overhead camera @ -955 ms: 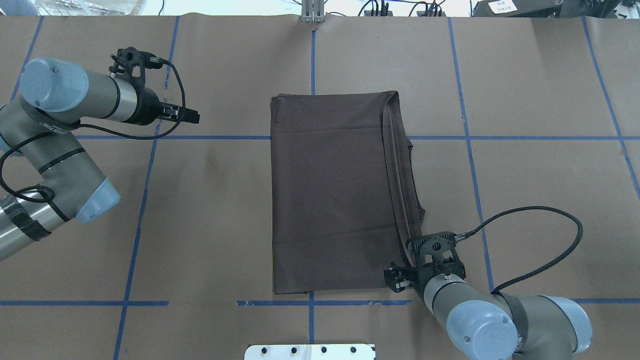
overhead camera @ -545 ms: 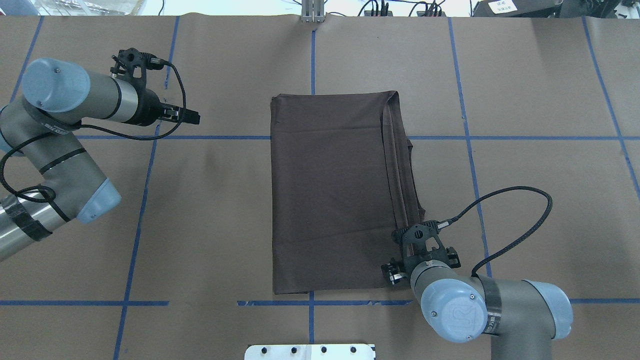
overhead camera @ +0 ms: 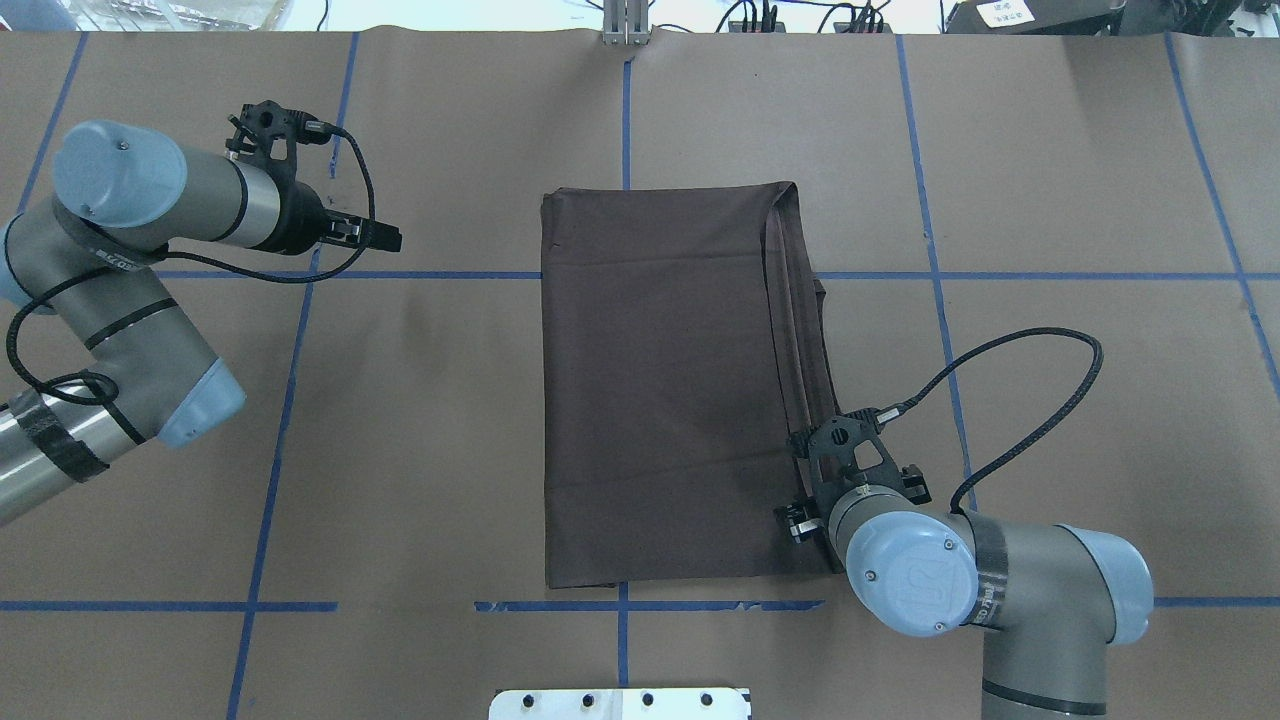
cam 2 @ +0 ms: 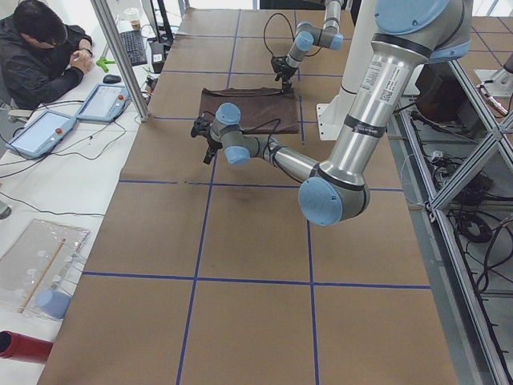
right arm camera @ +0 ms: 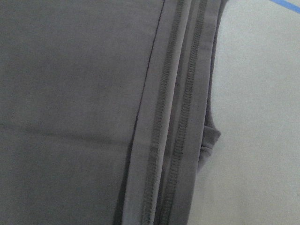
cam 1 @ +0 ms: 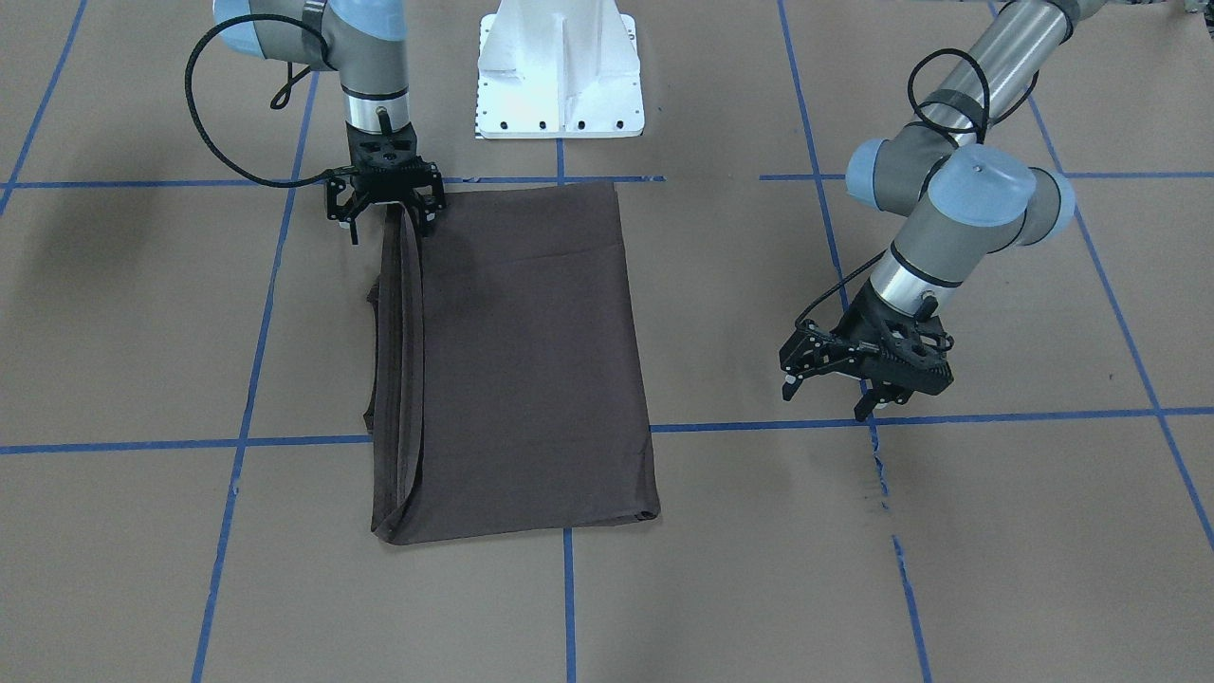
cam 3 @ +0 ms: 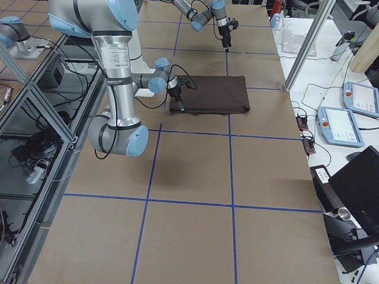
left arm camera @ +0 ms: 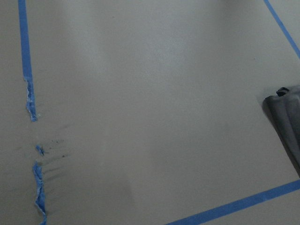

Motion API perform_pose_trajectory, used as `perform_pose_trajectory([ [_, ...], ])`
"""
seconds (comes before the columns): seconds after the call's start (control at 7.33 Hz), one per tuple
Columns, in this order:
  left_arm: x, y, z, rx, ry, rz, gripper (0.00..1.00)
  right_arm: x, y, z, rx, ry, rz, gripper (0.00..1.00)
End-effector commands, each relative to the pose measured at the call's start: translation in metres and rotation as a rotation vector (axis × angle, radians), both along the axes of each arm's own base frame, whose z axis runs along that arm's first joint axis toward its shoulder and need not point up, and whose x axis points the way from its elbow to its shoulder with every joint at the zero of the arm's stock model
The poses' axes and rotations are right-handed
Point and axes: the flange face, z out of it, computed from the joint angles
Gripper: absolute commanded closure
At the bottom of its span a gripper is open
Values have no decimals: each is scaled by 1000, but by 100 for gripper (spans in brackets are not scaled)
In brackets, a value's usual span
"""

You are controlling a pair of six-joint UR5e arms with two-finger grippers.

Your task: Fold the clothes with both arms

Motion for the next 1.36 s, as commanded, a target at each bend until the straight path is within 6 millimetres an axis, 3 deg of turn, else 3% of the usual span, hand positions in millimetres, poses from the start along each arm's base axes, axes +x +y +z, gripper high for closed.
perform_pose_trajectory([
  [0.0, 1, 0, -1, 2, 0, 1, 0, 2, 0, 5, -20, 28, -11, 0],
  [0.41, 3, 0, 0, 1, -1, 2, 0, 13, -18, 12, -22, 76, -17, 0],
  [0.95, 5, 1, -3, 1, 2, 6, 0, 50, -49, 47, -35, 154, -14, 0],
  [1.23, 3, 3, -14, -14, 28, -6, 0, 71, -76, 29, -63, 39, -1, 0],
])
